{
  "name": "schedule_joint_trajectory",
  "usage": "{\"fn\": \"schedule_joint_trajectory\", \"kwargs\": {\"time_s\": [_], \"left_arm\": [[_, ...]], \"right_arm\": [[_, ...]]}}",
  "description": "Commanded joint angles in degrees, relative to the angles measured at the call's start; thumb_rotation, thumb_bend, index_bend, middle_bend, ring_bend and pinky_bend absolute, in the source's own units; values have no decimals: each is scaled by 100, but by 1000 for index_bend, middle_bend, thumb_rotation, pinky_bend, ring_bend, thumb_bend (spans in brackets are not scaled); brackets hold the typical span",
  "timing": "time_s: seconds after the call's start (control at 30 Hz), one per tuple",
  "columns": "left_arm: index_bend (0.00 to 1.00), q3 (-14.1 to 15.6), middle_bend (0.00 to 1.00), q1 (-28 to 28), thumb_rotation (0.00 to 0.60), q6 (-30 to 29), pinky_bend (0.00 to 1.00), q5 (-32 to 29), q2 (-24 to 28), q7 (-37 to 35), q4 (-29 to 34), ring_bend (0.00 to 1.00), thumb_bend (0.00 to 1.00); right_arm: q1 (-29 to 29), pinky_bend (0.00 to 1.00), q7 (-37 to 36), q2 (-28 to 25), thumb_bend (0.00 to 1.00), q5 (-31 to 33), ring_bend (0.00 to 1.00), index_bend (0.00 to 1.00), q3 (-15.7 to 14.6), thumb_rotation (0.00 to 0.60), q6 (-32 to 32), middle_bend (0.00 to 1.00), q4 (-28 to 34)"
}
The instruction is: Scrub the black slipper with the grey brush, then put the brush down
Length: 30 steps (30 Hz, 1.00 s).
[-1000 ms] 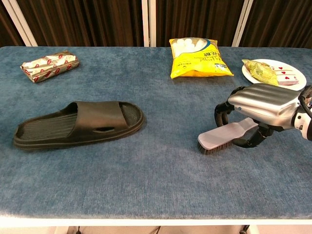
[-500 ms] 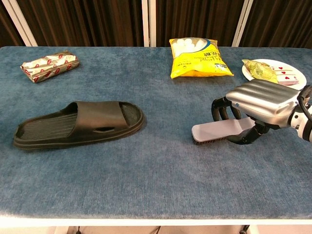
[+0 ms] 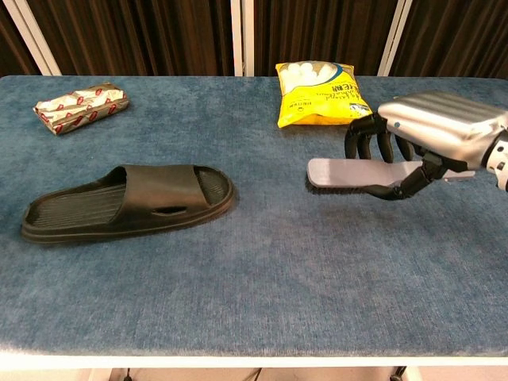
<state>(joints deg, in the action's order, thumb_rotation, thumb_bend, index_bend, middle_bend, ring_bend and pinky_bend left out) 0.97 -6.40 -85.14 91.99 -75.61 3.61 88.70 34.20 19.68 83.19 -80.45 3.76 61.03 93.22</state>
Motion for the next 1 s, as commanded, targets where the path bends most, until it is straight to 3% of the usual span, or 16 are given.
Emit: {"fn": "schedule_joint_trajectory", "kwargs": {"time_s": [0.03,0.1,0.23,0.37,0.47,0.53,0.67,0.83,1.0], "left_arm": [[138,65,155,-69,428,114,285,89,-4,-25,26,141,147],[141,94,162,-133,440,219,285,139,-12,28,51,143,166],[161,107,183,-291,490,507,284,147,14,387,216,160,302],[198,140,225,-518,541,857,299,233,47,631,342,192,312],[221,196,248,-719,600,1191,308,280,41,483,407,209,482],[239,215,266,-841,600,1382,320,297,25,412,377,222,594],[263,213,290,-1016,600,1688,339,217,-57,510,302,237,717],[271,223,300,-1148,600,1858,350,180,-196,352,173,246,801],[273,237,301,-1272,600,2098,355,47,-346,242,-12,246,820]], "right_arm": [[142,785,-171,-110,618,-22,679,952,205,600,-56,743,212],[257,785,-245,-157,620,3,680,953,359,600,-126,744,356],[487,789,-235,-212,621,84,687,968,627,600,-265,751,578],[755,790,-136,-192,623,372,689,972,870,600,-525,753,776],[987,791,-95,-76,627,766,689,973,1012,600,-823,755,811],[1156,793,-37,18,628,1046,695,974,1077,600,-1039,758,802],[1549,796,244,261,628,1637,697,975,1176,600,-1371,761,714],[1950,797,607,553,629,2187,697,975,1217,600,-1498,762,519],[2320,797,890,807,632,2749,697,975,1231,600,-1547,763,300]]}}
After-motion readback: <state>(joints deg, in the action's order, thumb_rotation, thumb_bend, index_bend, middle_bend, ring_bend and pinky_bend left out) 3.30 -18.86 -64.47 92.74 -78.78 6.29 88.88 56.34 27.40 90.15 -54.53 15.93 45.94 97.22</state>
